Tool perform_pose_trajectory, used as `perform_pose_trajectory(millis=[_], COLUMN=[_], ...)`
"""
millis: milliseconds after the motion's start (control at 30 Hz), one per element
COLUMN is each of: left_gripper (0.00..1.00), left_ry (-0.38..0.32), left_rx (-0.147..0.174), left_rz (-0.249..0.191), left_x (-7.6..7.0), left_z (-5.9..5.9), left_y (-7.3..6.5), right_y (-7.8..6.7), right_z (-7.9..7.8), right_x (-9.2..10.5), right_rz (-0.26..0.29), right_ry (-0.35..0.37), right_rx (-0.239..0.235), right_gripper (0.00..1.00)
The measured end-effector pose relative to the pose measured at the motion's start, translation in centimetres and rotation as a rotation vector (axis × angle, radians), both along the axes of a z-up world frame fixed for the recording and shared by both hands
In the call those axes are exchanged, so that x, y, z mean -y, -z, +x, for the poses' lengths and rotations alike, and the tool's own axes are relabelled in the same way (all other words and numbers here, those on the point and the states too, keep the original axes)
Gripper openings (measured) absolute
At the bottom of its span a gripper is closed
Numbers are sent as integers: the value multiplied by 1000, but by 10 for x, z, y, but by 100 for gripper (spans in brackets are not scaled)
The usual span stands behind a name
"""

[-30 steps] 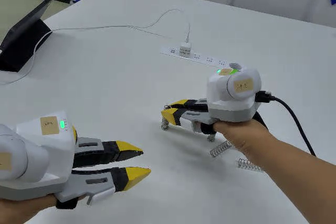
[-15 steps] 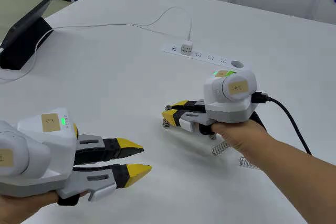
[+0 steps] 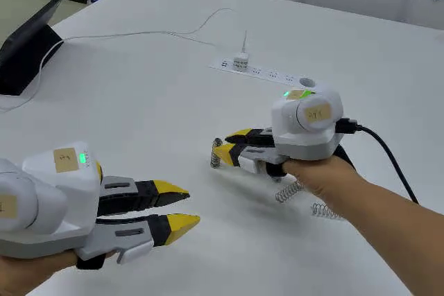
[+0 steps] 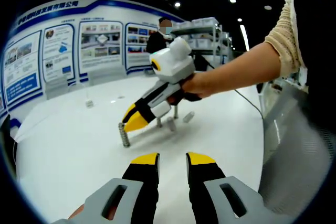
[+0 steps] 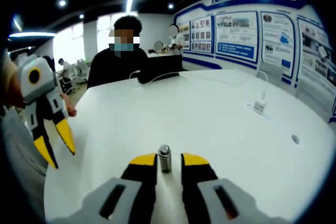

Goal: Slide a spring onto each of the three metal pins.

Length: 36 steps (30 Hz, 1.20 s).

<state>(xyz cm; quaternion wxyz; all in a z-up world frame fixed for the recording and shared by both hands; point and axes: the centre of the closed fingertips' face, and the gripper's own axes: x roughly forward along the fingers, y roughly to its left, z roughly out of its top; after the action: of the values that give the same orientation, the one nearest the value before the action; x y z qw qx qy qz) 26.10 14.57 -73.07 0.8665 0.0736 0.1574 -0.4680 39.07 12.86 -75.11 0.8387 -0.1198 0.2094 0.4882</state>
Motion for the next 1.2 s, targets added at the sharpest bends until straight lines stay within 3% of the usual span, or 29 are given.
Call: perform_pose_trajectory(millis=[467,933,1200], left_gripper=[20,20,21], left_ry=[13,25,36], left_rx=[1,7,12], left_rz=[2,5,9], left_x=[6,13,27], left_z=[1,1,8], left_y=[-1,-5,-4], right_y=[-16,-28,-37], right_z=[-23,-43,-55], right_x=[23,46,57], right_rz=[-14,-5,2], right_ry=[-28,-14,-6], right_rx=[60,88,116], right_gripper=[21,22,22])
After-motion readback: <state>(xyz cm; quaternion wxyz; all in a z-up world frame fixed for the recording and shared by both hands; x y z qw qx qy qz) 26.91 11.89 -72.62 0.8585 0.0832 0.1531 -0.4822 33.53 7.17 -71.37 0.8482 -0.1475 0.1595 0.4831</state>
